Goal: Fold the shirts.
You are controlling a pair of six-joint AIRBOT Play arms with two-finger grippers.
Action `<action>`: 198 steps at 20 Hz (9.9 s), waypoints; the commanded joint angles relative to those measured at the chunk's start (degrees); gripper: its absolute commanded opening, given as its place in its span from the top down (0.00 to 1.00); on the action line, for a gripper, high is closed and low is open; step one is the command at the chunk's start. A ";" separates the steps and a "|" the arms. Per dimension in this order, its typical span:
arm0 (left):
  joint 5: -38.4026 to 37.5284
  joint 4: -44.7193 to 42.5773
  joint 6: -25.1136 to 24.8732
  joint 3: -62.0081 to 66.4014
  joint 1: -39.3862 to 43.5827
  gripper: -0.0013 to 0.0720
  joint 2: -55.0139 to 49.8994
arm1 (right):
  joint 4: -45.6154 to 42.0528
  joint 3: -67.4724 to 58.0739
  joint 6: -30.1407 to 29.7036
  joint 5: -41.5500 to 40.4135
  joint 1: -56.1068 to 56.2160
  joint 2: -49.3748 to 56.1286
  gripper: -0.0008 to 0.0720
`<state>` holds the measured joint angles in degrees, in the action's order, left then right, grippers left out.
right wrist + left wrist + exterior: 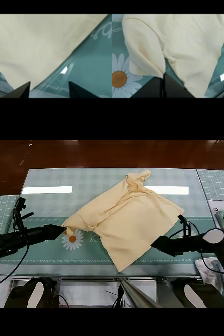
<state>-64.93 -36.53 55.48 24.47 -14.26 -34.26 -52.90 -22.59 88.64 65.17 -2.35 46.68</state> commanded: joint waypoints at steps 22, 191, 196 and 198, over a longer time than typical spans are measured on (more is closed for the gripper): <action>8.90 0.11 -1.03 23.54 -0.13 0.95 0.20 | 17.88 -28.24 -2.32 -28.24 13.77 -6.73 0.96; -23.32 -5.92 30.03 46.27 -12.13 0.95 -2.21 | -33.18 -74.84 -7.08 17.92 0.28 20.55 0.96; -8.79 -5.38 22.91 39.56 -12.11 0.95 -16.31 | -33.88 -74.84 -0.63 -5.38 4.42 36.26 0.96; -3.39 -3.06 21.14 39.56 -11.58 0.95 -22.51 | -33.90 -74.84 4.02 -12.09 4.28 40.52 0.96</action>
<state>-77.69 -41.95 80.71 66.26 -26.22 -49.10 -86.26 -97.47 87.13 66.04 0.75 80.01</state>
